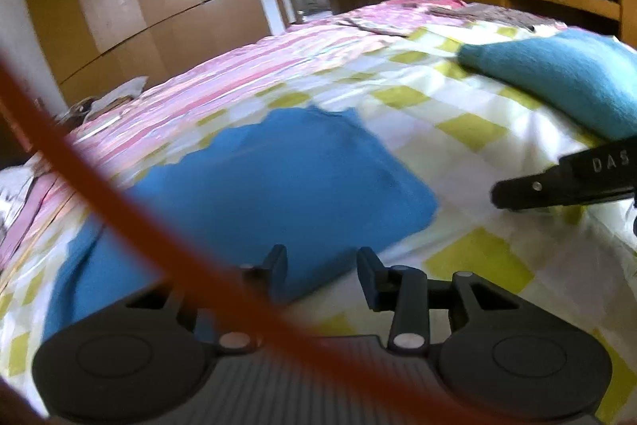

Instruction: Fold small clothes

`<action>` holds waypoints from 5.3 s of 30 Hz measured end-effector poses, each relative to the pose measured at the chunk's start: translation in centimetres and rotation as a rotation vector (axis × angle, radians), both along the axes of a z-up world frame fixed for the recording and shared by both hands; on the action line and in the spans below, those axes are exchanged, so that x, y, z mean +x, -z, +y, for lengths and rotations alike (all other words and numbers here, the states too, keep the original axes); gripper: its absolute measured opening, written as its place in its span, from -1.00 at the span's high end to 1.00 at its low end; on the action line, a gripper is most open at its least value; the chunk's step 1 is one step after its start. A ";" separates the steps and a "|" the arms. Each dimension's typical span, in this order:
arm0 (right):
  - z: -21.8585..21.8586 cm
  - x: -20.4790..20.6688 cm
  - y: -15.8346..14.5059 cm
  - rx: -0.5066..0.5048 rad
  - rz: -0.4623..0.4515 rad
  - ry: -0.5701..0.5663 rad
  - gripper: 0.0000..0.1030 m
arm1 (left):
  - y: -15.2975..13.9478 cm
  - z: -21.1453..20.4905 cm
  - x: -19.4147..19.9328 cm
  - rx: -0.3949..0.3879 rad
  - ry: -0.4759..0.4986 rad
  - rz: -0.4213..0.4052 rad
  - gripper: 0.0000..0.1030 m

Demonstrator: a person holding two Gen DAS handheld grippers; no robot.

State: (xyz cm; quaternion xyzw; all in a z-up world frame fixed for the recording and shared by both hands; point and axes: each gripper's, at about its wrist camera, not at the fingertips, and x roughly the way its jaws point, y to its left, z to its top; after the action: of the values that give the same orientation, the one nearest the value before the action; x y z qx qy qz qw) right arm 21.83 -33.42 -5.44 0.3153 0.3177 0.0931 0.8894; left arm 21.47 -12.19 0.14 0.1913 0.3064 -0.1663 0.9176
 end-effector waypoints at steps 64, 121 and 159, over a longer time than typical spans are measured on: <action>2.9 13.2 -0.4 0.250 0.108 -0.063 -0.08 | 1.9 -3.3 2.7 -0.059 0.063 -0.125 0.55; 12.5 10.1 -12.4 -0.010 0.009 -0.146 0.64 | -0.2 20.8 9.8 -0.322 -0.544 -0.097 0.07; 30.2 15.5 -10.7 -0.550 0.194 -0.340 -0.20 | 0.4 20.1 -5.3 -0.623 -0.154 0.065 -0.09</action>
State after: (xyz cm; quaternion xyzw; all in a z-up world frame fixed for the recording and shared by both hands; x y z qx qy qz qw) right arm 37.31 -3.18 5.30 0.0134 0.4619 0.1206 0.8786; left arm 16.19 7.89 -0.22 -0.1278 0.2834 -0.1883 0.9316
